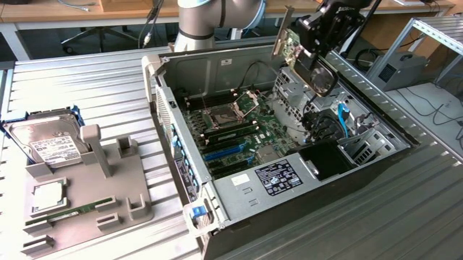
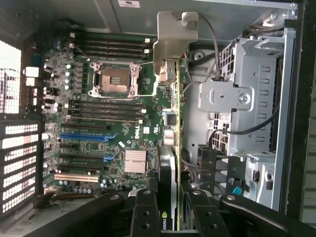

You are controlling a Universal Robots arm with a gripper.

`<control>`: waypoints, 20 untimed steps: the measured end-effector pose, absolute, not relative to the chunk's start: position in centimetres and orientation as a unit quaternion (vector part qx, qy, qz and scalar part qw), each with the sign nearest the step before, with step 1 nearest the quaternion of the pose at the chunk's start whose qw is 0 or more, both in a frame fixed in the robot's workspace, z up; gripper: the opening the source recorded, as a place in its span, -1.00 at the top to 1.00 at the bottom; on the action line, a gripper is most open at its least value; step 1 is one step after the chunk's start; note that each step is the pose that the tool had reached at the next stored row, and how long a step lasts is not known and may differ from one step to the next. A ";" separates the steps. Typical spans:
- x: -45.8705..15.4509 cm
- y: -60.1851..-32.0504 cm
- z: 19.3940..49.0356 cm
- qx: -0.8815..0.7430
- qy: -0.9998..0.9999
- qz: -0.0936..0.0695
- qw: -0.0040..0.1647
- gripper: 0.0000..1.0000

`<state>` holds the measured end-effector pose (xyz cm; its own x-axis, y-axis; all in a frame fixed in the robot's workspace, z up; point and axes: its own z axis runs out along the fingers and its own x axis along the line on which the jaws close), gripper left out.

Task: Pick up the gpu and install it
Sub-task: 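Insert the gpu into the slot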

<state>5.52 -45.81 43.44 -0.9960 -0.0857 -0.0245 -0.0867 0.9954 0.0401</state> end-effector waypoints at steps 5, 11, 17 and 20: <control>5.5 -45.8 43.4 -0.084 0.996 0.021 0.011 0.45; 5.5 -45.8 43.4 -0.149 0.989 0.022 0.009 0.45; 5.5 -45.8 43.4 -0.206 0.978 0.022 0.008 0.45; 5.5 -45.8 43.4 -0.237 0.971 0.022 0.007 0.45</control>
<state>5.52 -45.81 43.44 -0.8878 -0.4595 -0.0245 -0.4602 0.8869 0.0400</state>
